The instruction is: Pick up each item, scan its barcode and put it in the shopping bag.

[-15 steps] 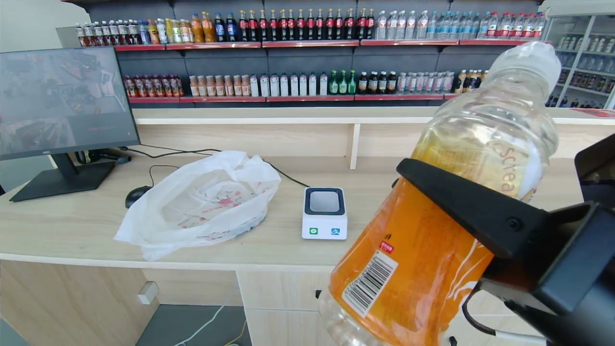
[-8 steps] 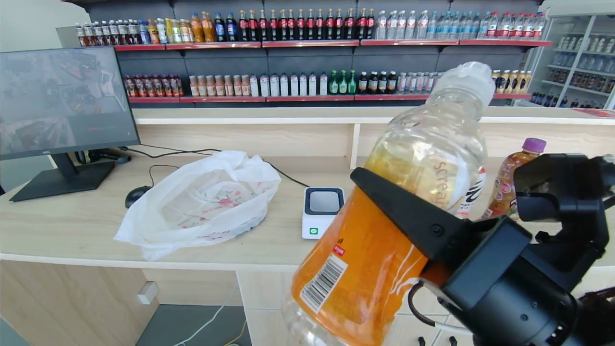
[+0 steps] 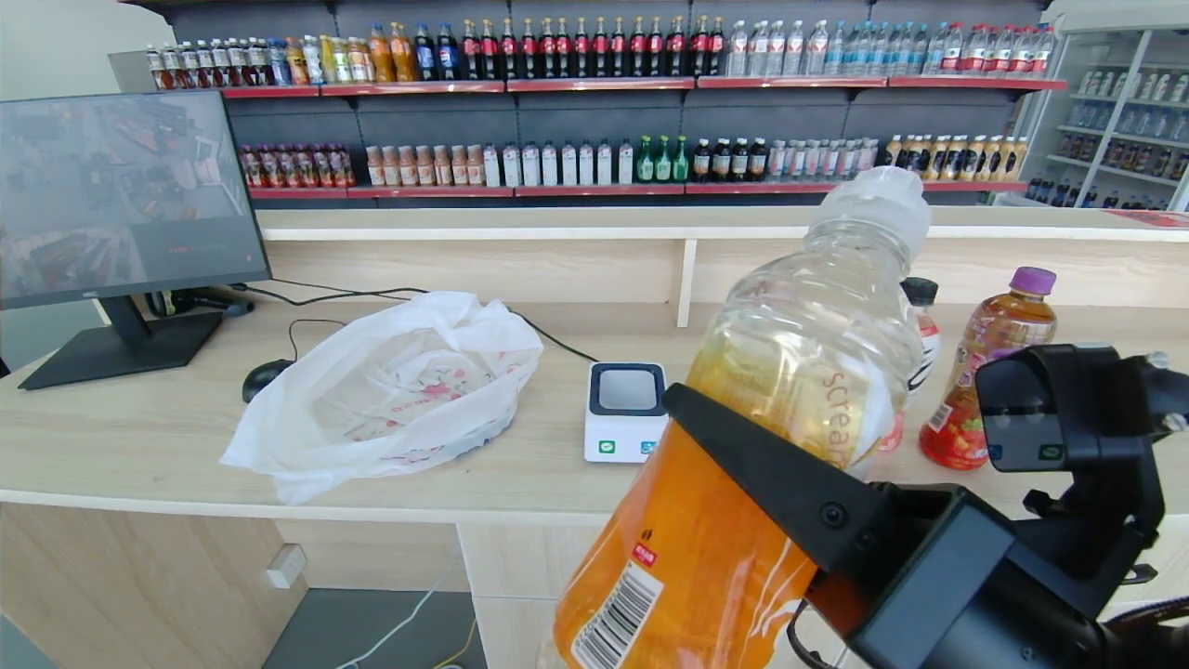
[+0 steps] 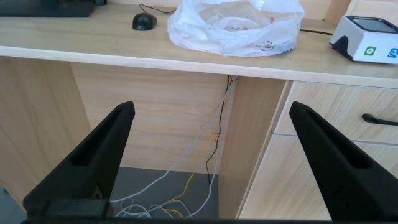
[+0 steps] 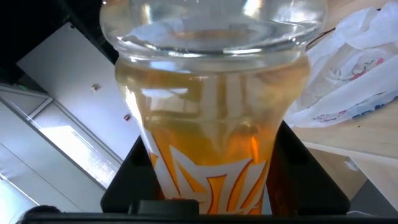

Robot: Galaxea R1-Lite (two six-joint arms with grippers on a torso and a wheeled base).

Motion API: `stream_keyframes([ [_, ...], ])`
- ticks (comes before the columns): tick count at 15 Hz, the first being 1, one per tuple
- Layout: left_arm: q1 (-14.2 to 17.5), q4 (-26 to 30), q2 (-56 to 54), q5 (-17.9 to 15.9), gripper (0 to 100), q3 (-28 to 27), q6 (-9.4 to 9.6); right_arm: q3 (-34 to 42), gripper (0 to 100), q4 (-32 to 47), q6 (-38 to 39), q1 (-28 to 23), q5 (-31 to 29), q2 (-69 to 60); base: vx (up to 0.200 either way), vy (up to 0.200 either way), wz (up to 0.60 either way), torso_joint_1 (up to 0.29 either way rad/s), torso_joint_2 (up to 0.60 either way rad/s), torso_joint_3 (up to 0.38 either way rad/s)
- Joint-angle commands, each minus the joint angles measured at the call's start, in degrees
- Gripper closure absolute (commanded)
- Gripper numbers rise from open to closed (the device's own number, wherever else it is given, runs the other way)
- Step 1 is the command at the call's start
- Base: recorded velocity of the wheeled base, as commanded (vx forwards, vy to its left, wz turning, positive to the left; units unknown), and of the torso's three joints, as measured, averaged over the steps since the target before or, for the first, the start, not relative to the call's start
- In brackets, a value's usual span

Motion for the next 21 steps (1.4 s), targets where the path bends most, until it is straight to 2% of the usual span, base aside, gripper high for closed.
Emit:
stream_keyframes([
  [1,0.0,0.0,0.0,0.0,0,0.0,-0.07,0.1,100,0.0,0.1,0.1,0.0,-0.8,0.000,0.000,0.00,0.000,0.00,0.000],
  [21,0.0,0.0,0.0,0.0,0,0.0,0.02,2.8,100,0.0,-1.8,0.5,1.1,-2.2,0.000,0.000,0.00,0.000,0.00,0.000],
])
